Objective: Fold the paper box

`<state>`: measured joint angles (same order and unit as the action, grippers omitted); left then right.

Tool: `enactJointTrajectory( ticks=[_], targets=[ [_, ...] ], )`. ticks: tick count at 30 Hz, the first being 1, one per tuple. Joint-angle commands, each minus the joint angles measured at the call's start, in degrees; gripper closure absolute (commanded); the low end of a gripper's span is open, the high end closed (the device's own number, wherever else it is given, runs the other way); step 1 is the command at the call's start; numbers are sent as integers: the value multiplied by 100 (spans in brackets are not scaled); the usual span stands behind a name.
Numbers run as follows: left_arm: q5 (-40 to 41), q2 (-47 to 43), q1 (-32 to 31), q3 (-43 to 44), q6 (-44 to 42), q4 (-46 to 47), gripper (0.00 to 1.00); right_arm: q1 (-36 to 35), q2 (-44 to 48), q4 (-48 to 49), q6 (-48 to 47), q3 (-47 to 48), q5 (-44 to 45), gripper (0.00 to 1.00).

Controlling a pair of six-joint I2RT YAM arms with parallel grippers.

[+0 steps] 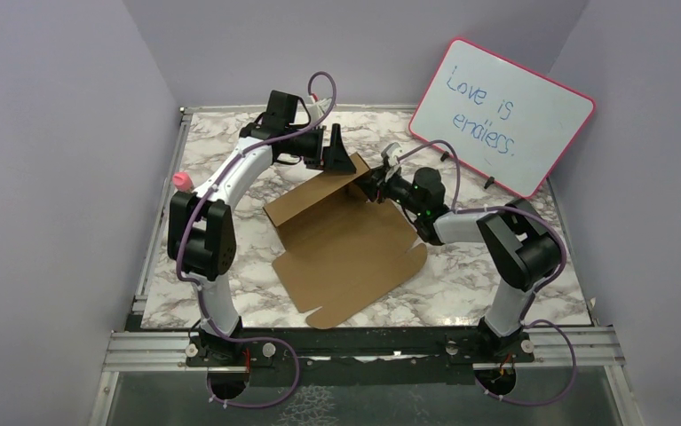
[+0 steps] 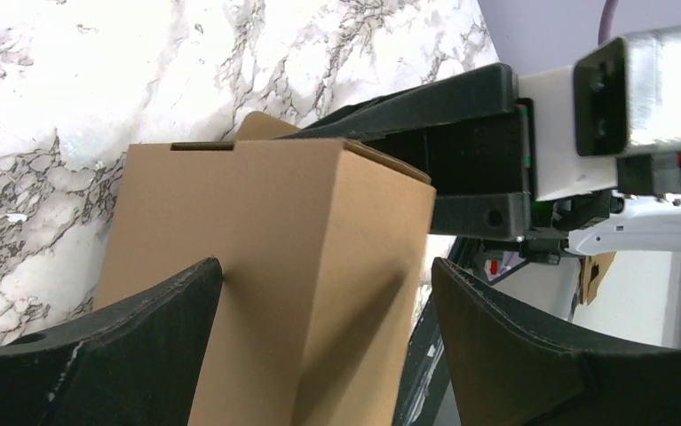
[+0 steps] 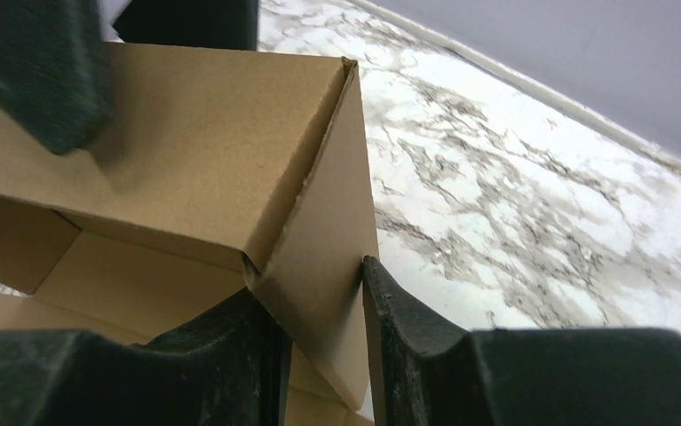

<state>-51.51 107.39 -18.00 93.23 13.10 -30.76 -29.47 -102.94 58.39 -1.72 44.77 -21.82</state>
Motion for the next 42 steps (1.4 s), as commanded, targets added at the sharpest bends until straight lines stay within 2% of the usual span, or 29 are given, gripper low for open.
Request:
enactJointTrajectory(
  ticks=[1,12,22,29,42],
  targets=[
    [-94,-259,-32,-147,61,70,12,-41,84,-360,-45,71,646,64],
    [7,-89,-29,-388,7,156,12,-102,-401,-141,23,93,1187,63],
    [72,181,32,-350,-22,150,11,-113,-885,279,154,402,803,61],
    [45,196,38,-423,-66,146,11,-111,-1015,433,318,354,795,69],
    [61,-36,39,-653,18,320,11,-416,-778,165,224,184,2128,77]
  ],
)
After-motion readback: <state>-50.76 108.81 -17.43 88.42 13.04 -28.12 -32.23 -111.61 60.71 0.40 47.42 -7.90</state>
